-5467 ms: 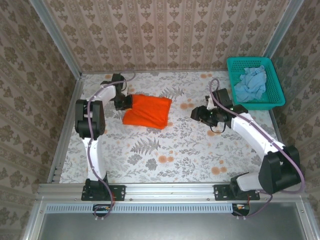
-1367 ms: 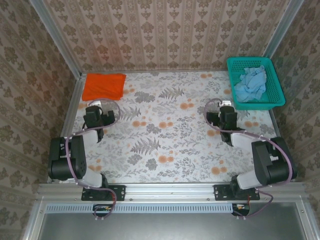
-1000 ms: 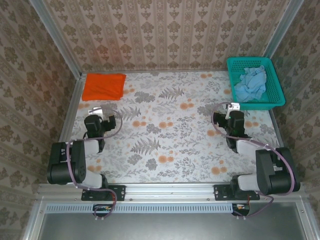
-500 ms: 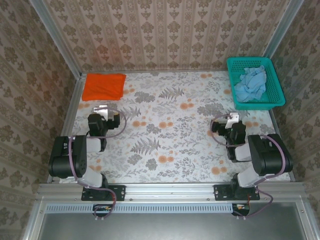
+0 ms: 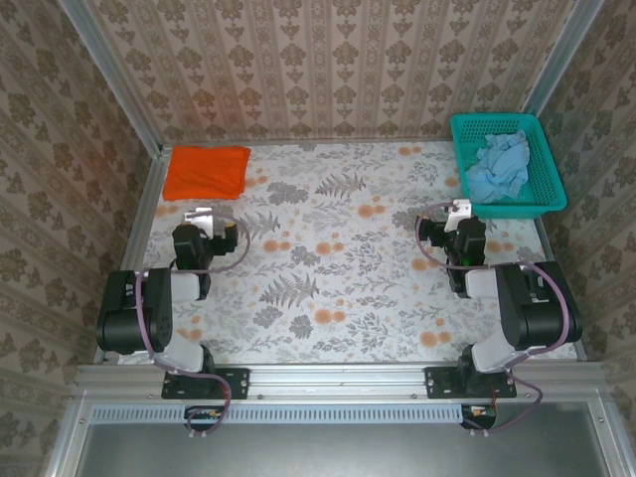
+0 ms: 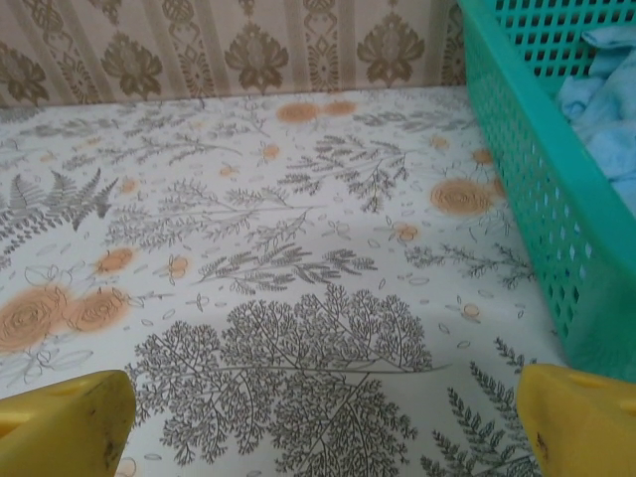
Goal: Fold and stack the t-shirts
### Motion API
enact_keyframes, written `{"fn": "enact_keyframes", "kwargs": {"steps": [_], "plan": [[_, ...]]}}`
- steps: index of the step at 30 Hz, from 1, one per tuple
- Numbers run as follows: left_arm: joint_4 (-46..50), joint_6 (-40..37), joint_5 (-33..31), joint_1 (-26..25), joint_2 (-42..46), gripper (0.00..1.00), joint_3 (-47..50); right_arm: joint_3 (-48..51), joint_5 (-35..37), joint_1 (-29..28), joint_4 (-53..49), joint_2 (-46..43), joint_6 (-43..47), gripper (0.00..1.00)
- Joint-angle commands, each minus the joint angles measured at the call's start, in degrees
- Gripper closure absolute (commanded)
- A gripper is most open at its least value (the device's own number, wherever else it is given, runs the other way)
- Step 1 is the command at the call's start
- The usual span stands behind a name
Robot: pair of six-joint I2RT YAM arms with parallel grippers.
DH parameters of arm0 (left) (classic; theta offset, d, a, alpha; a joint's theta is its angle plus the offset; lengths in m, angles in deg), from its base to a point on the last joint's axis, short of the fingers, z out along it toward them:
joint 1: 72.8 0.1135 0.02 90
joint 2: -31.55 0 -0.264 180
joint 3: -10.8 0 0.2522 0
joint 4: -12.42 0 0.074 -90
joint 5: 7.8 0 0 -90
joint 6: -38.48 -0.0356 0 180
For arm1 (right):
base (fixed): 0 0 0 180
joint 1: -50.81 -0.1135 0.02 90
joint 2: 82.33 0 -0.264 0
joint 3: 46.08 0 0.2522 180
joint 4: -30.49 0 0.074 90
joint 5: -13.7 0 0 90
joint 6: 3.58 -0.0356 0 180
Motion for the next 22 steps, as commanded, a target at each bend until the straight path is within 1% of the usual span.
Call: {"fn": "enact_keyframes", "kwargs": {"steps": [1, 22], "plan": [[-0.4, -0.5, 0.9, 0.3, -0.6, 0.00, -0.9, 0.4, 1.0, -0.3, -1.2, -0.5, 0.5, 0.01], [-0.6, -0.6, 0.8, 0.2, -0.5, 0.00, -0.8, 0.4, 0.5, -0.2, -1.3, -0.6, 0.6, 0.01]]}}
